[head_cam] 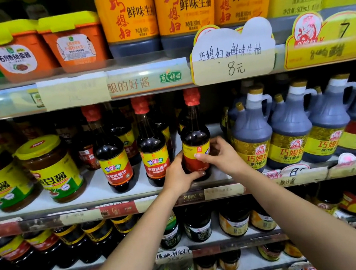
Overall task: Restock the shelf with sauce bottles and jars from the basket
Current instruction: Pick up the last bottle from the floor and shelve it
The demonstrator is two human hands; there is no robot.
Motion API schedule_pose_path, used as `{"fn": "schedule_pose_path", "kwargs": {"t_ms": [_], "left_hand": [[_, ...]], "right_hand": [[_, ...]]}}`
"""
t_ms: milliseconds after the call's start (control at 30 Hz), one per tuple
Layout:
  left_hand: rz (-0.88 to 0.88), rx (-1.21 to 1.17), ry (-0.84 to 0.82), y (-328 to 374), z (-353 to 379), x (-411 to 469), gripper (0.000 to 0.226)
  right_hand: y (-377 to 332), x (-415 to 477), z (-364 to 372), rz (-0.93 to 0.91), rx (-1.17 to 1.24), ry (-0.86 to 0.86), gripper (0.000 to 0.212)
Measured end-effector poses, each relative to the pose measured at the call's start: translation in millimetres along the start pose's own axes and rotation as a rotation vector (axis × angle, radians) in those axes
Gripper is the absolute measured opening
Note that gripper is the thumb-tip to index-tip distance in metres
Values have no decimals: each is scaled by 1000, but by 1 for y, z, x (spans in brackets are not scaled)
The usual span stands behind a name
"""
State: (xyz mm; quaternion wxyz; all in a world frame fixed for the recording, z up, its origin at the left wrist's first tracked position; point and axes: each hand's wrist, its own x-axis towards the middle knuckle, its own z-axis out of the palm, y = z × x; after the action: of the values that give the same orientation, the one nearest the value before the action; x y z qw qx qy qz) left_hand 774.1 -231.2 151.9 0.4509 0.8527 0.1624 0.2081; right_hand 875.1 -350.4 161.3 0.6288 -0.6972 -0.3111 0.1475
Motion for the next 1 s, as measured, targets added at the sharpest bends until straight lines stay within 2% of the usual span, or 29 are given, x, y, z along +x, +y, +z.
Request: {"fn": "schedule_pose_path", "kwargs": {"t_ms": [167, 333, 567, 733, 833, 1000], "left_hand": [[-37, -51, -140, -1, -1, 4, 82], [-53, -51, -89, -3, -3, 3, 91], [-15, 94, -79, 1, 0, 4, 99], [-44, 97, -11, 2, 7, 5, 91], [-82, 17, -72, -2, 6, 5, 90], [-89, 40, -161, -4, 1, 8, 88]], "right_hand": [[-1, 5, 2, -2, -25, 46, 53], [-9, 4, 4, -15, -80, -10, 66], [-13, 2, 3, -18, 175, -46, 67], [-18, 8, 4, -1, 193, -2, 55], [-19, 10, 7, -8, 136, 53, 58], [-22, 9, 11, -10, 86, 58, 67]]}}
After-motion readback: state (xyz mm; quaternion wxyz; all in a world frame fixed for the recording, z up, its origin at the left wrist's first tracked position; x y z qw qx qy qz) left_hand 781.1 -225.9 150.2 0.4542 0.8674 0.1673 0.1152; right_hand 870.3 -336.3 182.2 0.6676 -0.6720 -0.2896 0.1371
